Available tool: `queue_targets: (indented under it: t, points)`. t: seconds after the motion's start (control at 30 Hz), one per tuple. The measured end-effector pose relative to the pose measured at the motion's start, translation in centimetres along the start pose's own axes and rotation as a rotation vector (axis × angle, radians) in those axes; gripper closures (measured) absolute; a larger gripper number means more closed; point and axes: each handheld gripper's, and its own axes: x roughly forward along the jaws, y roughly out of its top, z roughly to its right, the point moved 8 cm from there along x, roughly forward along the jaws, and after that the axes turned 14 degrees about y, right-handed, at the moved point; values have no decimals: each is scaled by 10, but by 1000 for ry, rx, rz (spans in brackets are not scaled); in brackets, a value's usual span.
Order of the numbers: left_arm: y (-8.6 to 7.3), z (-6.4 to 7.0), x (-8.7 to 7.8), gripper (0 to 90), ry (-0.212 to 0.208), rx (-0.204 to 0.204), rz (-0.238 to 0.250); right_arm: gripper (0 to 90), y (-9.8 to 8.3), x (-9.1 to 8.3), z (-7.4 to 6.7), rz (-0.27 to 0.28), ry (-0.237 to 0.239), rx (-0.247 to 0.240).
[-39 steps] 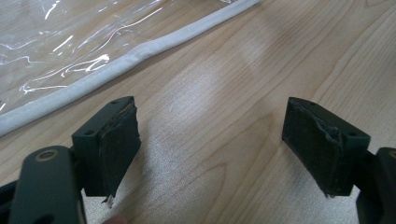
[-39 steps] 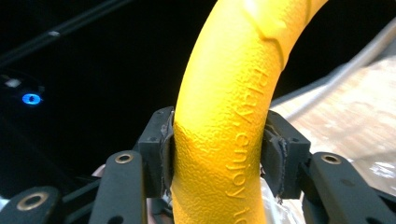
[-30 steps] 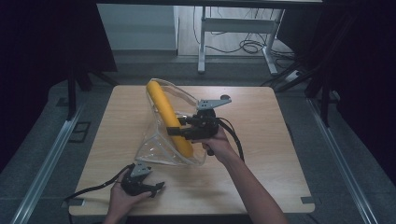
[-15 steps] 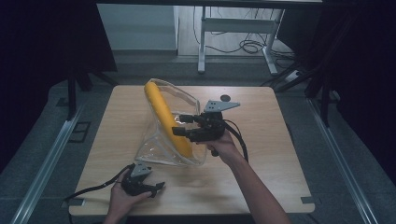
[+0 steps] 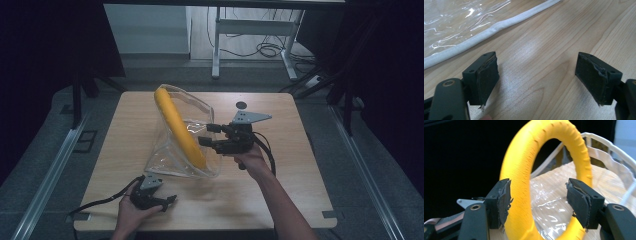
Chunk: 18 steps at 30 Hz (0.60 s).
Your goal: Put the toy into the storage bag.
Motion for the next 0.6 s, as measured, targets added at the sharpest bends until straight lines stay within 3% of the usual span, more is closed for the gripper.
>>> queue_targets:
  t: [0.17,0.6]
  points:
    - [0,0,0,187,-2,-3,-1,360,-6,-10,6,-9,-40,1]
    - [0,0,0,186,-1,-2,-1,355,-10,-10,6,-18,-43,-4]
